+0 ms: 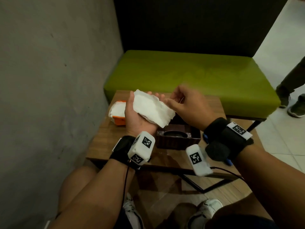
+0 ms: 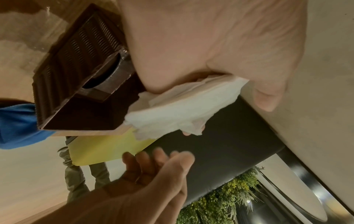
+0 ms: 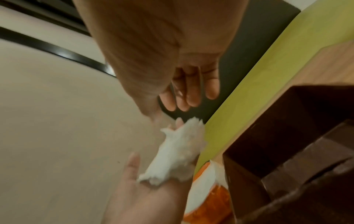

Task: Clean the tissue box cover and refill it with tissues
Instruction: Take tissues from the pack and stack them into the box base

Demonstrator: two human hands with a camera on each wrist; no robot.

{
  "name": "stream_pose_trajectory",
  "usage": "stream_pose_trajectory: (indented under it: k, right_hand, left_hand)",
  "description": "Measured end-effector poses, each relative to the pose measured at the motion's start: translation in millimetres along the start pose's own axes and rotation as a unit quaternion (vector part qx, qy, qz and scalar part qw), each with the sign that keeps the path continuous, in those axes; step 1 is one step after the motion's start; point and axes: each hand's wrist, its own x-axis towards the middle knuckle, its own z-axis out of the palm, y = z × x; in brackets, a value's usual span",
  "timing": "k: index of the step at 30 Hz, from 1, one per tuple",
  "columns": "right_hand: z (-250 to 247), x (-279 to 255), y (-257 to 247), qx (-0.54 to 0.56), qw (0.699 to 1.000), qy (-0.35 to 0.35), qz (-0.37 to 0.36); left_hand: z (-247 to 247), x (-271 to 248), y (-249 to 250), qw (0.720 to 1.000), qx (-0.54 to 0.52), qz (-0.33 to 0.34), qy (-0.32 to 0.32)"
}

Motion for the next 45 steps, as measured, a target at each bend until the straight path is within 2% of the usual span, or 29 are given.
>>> stream_pose_trajectory:
  k: [2,5,8,15,20,22,25,27,30,33,40,41,42,43,45]
  right_hand:
    - [11.0,0.4,-2.6,-0.024,0.998,-0.062,0.009]
    - [21.6,7.2,3.2,-0.007,0.996,-0.087,0.024]
    - [15.4,13.1,8.3,0.033,0.996,-0.074,0.046]
    - [23.8,9.4,13.4,-0.007,0.996,-0.083,0.038]
    - [18.1,9.3,14.8,0.040,0.996,-0.026,0.070]
    - [18.4,5.9,15.6,0.104,0.986,-0.066,0.115]
    - [25.8,-0.6,19.6,0.232,0.937,-0.171,0.196]
    - [28.1,-1.0,19.9,0.314,0.908,-0.170,0.222]
    - [24.0,1.3,18.8,0.394,0.870,-0.155,0.251]
    - [16.7,1.3,26.3,0.398,0.869,-0.150,0.252]
    - [8.2,0.3,36.0,0.418,0.842,-0.184,0.289]
    - [9.0,0.4,34.8,0.412,0.847,-0.175,0.287]
    - [9.6,0.4,32.6,0.391,0.864,-0.156,0.275]
    - [8.6,0.2,29.2,0.340,0.898,-0.128,0.248]
    - [4.8,-0.1,23.4,0.194,0.968,-0.079,0.139]
  left_hand:
    - [-0.7,0.5,-1.3,1.000,0.000,-0.001,-0.007]
    - [-2.7,-0.3,-3.1,1.000,0.012,0.002,-0.006]
    - [-8.1,-2.7,-2.5,0.999,0.035,0.006,-0.012]
    - [-16.3,4.1,-7.4,0.999,0.027,-0.018,0.000]
    - [-15.8,4.8,-6.4,1.000,0.005,-0.005,-0.009]
    - [-14.8,5.7,-4.5,1.000,-0.003,0.004,-0.003]
    - [-16.8,8.9,-4.9,1.000,-0.013,0.009,-0.004]
    - [-15.2,8.1,-5.6,1.000,0.019,-0.008,0.005]
    - [-13.5,6.2,1.2,0.992,0.121,-0.029,0.033]
    - [-18.9,10.7,22.5,0.972,0.225,-0.005,0.065]
    - [-10.5,6.3,53.3,0.904,0.424,-0.030,0.035]
    - [-8.0,7.1,51.9,0.899,0.435,-0.028,0.043]
    - [-6.6,8.5,50.2,0.894,0.445,-0.025,0.054]
    - [-5.4,9.8,48.3,0.890,0.451,-0.025,0.063]
    - [-2.9,10.8,43.8,0.885,0.459,-0.033,0.069]
